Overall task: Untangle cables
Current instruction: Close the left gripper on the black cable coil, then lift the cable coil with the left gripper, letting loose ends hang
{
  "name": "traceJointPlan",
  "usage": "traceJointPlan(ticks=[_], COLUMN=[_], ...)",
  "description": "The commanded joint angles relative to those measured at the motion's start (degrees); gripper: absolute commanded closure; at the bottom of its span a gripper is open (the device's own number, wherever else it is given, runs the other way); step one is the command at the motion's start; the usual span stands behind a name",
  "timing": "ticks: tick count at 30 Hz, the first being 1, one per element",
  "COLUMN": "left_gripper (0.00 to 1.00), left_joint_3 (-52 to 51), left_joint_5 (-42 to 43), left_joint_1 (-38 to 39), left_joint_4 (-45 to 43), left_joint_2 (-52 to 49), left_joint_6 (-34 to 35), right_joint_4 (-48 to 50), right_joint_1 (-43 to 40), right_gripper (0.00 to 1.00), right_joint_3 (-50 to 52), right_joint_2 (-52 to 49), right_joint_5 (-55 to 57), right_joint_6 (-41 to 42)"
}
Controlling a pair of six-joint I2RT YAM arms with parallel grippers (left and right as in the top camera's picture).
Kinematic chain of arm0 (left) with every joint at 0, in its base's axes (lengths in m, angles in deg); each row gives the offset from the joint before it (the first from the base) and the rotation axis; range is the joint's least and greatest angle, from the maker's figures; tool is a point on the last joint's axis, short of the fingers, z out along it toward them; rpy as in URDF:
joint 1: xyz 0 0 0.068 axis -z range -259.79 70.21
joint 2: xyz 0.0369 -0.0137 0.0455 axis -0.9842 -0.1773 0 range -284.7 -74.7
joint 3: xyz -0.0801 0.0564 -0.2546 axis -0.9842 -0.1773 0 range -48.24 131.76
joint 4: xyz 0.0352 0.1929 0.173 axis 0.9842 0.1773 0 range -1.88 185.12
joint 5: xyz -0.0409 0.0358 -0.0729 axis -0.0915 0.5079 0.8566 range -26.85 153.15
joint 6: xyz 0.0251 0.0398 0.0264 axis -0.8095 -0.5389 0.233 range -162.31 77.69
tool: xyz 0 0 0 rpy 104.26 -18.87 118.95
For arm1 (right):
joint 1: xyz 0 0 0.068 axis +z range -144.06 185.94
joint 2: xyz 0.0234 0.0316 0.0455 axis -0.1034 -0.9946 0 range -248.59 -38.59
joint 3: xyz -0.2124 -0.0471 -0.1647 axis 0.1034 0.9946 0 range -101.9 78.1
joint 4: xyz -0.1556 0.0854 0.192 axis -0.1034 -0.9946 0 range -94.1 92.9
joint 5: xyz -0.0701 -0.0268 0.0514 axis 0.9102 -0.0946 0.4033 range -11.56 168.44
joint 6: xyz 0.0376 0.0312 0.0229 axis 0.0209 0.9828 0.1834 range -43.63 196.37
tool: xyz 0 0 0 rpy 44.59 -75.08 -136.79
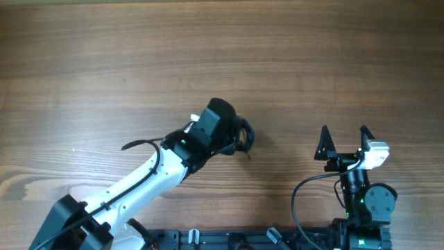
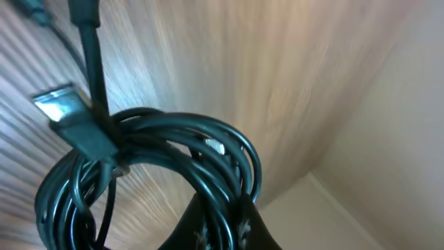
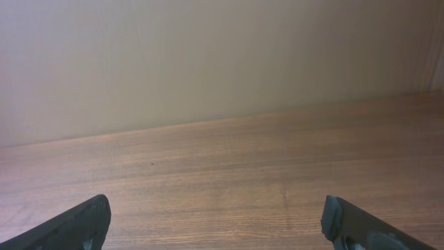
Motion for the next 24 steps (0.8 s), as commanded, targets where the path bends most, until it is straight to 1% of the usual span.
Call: traceJointPlan(ticks=[1,2,3,4,5,6,7,8,9,10,12,14,15,16,17,18,19,21,22,24], left_gripper=[0.95,0.91,0.85,0.75,0.55,0.31,0.17,0.09,0.03,0.00,0.00,0.00,0.00,0.00,0.00,0.00,0.00,0.00,0.00,0.04], left_joint_3=[0.4,0.4,0.4,0.4,0.4,0.4,0.4,0.4,0.4,0.4,0.4,0.4,0.4,0.4,0.4,0.4,0.4,0.4,0.3,0.3], left_joint_5=[-8.0,-8.4,-8.4,-8.4,-8.4,-9.0,-9.6,-11.4,-14.3,-15.6,-15.6,-12.3,-9.6,-9.5,-9.5,-9.5,-9.5,-9.5,-9.5,-9.2], left_joint_1=[0.0,0.0,-0.1,-0.1,-0.1,-0.2,-0.2,-0.2,-0.2,-0.5,-2.0,-3.6,-4.2,-4.4,-4.6,-4.7,-4.7,-4.7,-4.7,-4.8], left_joint_4=[8.4,11.1,12.8,13.0,12.9,12.7,12.3,11.4,9.1,6.7,-0.1,-8.3,-10.4,-10.6,-10.2,-8.0,-5.5,-2.1,1.2,6.2], left_joint_2=[-0.3,-0.3,-0.3,-0.3,-0.3,-0.3,-0.3,-0.3,-0.2,-0.2,0.4,1.5,2.1,2.6,2.6,2.6,2.6,2.5,2.3,1.1], left_joint_6=[9.0,9.0,9.0,9.0,9.0,9.0,8.8,5.4,-2.8,-12.0,-37.8,-72.4,-90.6,-103.4,-114.0,-129.0,-136.4,-140.0,-142.6,-147.1], right_joint_4=[0.3,0.3,0.3,0.3,0.3,0.3,0.3,0.3,0.3,0.3,0.3,0.3,0.3,0.3,0.3,0.3,0.3,0.3,0.3,0.3], right_joint_1=[0.2,0.2,0.2,0.2,0.2,0.2,0.2,0.2,0.2,0.2,0.2,0.2,0.2,0.2,0.2,0.2,0.2,0.2,0.2,0.2], right_gripper=[0.00,0.00,0.00,0.00,0.00,0.00,0.00,0.00,0.01,0.00,0.00,0.00,0.00,0.00,0.00,0.00,0.00,0.00,0.00,0.00], right_joint_3=[0.1,0.1,0.1,0.1,0.1,0.1,0.1,0.1,0.1,0.1,0.1,0.1,0.1,0.1,0.1,0.1,0.1,0.1,0.1,0.1], right_joint_2=[0.5,0.5,0.5,0.5,0.5,0.5,0.5,0.5,0.5,0.5,0.5,0.5,0.5,0.5,0.5,0.5,0.5,0.5,0.5,0.5], right_joint_5=[1.0,1.0,1.0,1.0,1.0,1.0,1.0,1.0,1.0,1.0,1.0,1.0,1.0,1.0,1.0,1.0,1.0,1.0,1.0,1.0], right_joint_6=[-0.2,-0.2,-0.1,-0.2,-0.2,-0.1,-0.2,-0.2,-0.1,-0.2,-0.2,-0.2,-0.2,-0.2,-0.2,-0.2,-0.2,-0.2,-0.2,-0.2])
